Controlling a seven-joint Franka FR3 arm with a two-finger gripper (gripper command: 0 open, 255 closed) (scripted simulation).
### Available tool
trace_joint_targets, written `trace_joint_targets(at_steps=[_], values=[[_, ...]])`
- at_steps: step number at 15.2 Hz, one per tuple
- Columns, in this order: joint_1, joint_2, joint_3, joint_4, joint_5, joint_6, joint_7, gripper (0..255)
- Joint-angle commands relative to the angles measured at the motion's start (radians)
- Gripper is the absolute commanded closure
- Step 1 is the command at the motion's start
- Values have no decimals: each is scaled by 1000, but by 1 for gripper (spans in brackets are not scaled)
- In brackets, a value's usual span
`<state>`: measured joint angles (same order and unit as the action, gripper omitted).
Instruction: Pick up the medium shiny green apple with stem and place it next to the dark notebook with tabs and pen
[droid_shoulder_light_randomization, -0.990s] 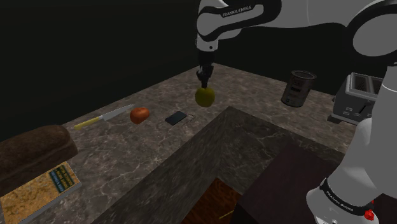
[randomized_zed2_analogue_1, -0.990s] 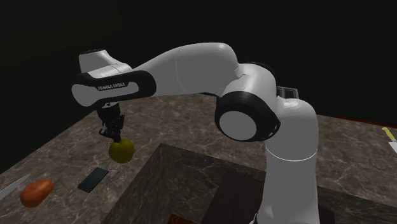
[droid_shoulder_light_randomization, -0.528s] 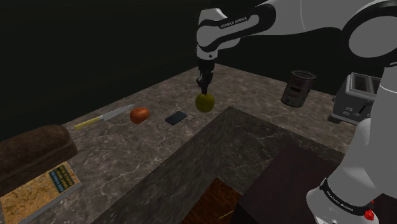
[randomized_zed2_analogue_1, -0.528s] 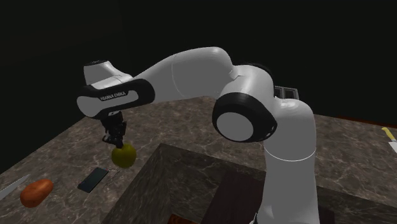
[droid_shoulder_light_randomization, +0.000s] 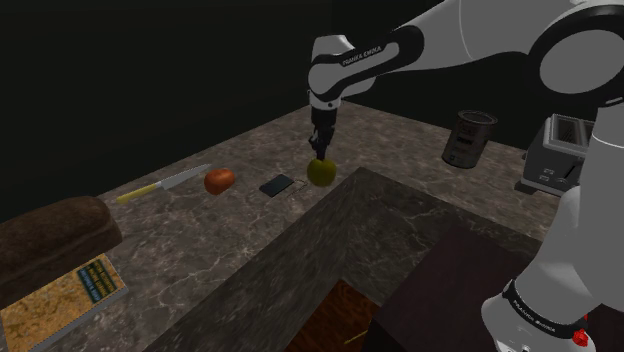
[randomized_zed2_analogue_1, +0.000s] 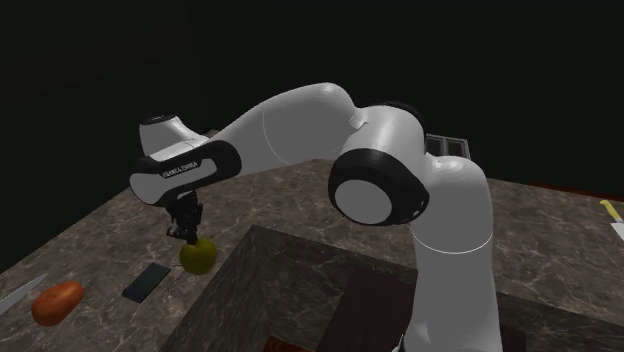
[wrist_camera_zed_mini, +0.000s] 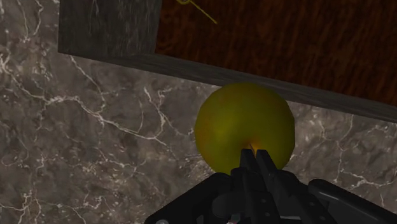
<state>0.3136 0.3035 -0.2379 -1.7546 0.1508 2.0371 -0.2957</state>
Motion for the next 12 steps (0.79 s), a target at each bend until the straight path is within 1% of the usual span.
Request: trace_joint_targets(at_steps=[1,3,10,11,12], values=[[-1,12,1,-9,4,22,-4,255],[-1,22,3,-23,8,45,-7,255],[-1,22,3,-23,8,45,-7,255],[-1,22,3,-23,8,45,-7,0],[-1,22,3,-23,8,45,-7,0]])
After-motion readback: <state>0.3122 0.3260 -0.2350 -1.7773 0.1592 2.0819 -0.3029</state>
